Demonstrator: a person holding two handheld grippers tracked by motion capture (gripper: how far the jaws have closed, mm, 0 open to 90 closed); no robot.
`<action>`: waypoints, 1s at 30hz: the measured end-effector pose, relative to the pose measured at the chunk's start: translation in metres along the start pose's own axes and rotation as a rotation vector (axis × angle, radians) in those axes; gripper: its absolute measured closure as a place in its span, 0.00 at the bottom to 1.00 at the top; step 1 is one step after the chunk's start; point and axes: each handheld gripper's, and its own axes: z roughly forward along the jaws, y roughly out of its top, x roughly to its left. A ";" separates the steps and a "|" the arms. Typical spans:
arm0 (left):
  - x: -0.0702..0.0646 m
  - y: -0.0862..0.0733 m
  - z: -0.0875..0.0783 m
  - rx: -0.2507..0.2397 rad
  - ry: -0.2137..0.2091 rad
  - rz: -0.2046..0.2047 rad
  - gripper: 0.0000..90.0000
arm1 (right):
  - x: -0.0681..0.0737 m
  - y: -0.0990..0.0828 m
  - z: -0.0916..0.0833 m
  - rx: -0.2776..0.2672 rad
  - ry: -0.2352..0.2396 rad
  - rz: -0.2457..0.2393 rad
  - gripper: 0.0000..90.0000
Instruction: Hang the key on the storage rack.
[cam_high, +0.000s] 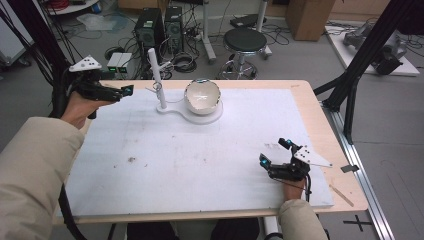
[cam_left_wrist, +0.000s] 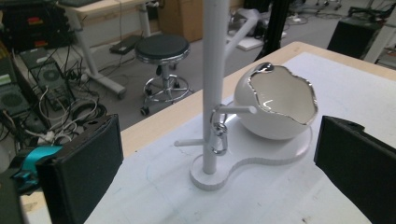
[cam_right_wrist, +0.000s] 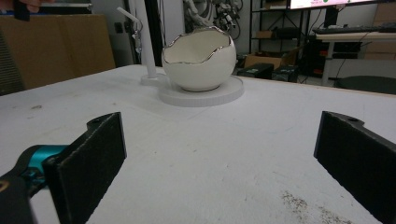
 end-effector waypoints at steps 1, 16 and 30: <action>-0.002 -0.001 -0.003 -0.002 0.000 0.004 0.02 | 0.000 0.000 0.000 0.000 -0.001 -0.002 0.01; -0.065 -0.037 -0.040 -0.139 -0.090 0.070 0.02 | 0.000 0.000 0.000 -0.002 0.000 -0.006 0.01; -0.113 -0.137 -0.056 -0.286 -0.005 0.017 0.02 | 0.000 0.000 0.000 -0.003 -0.004 -0.015 0.01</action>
